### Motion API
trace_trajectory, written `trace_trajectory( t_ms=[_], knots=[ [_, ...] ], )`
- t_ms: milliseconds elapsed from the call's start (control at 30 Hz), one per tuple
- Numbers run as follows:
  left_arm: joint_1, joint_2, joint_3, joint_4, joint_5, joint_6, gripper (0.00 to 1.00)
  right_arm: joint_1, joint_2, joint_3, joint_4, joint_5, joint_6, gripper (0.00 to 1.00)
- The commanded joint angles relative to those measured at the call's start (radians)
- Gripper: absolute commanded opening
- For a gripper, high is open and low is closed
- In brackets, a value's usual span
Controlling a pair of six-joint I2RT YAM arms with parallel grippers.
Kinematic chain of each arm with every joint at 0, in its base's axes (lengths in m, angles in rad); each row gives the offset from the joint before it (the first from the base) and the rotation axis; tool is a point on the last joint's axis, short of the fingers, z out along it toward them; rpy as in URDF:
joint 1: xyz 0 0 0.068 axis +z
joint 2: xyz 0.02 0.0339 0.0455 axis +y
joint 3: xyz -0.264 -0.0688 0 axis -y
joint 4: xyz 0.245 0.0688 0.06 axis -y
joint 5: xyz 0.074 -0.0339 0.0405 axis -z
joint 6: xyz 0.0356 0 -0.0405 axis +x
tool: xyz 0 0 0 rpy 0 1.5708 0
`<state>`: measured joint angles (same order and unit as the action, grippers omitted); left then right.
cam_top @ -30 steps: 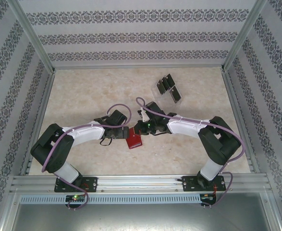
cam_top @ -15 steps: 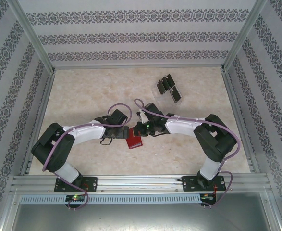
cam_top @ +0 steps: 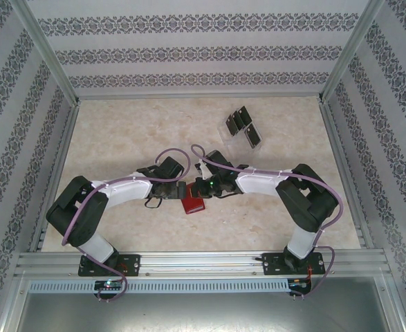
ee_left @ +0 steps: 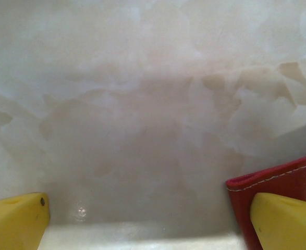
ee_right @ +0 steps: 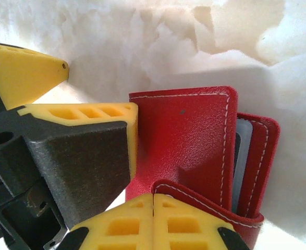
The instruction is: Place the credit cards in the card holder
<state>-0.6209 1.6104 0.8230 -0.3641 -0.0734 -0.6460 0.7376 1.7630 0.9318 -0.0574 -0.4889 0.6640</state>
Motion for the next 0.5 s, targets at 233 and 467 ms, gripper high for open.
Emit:
trace_trajectory(
  t_ms=[233,467],
  knots=[
    [-0.023,0.089,-0.024,0.083,0.109,0.054,1.00,0.021,0.049,0.004,0.011,-0.022,0.008,0.00],
    [-0.024,0.086,-0.026,0.083,0.111,0.054,1.00,0.024,0.085,-0.003,-0.004,0.003,0.001,0.00]
  ],
)
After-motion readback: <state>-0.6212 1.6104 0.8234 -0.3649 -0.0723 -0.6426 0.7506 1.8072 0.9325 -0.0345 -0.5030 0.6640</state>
